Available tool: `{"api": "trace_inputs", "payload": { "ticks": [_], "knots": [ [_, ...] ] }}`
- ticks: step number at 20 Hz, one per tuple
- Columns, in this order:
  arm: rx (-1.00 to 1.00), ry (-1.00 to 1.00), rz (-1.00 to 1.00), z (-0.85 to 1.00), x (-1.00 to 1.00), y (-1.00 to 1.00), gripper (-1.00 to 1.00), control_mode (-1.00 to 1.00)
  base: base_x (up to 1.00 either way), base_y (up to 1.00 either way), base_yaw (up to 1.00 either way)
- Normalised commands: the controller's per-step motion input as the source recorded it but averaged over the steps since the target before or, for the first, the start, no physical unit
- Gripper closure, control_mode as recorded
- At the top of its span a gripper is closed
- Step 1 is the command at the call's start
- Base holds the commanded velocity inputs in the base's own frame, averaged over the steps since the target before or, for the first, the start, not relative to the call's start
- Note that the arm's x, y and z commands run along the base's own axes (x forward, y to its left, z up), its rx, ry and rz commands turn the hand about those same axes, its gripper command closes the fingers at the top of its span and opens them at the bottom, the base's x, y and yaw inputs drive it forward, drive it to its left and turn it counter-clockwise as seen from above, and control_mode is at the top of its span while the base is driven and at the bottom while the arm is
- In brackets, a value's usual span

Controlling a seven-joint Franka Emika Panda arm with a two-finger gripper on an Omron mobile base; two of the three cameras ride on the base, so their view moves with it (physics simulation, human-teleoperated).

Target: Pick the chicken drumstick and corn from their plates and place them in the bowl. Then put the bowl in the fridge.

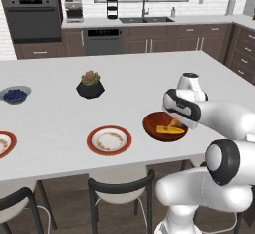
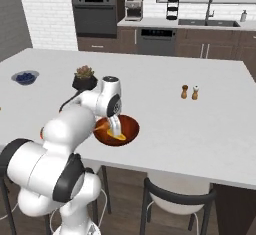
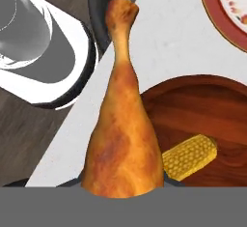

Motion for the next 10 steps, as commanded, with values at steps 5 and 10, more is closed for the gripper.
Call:
{"api": "trace_inputs", "payload": {
  "ticks": [5, 10],
  "knots": [
    [0.00, 0.06, 0.00, -0.21, 0.85, 0.00, 1.00, -1.00, 0.00, 0.00, 0.00],
    [0.00, 0.02, 0.00, -0.19, 0.61, 0.00, 1.00, -1.00, 0.00, 0.00, 0.00]
  ]
}}
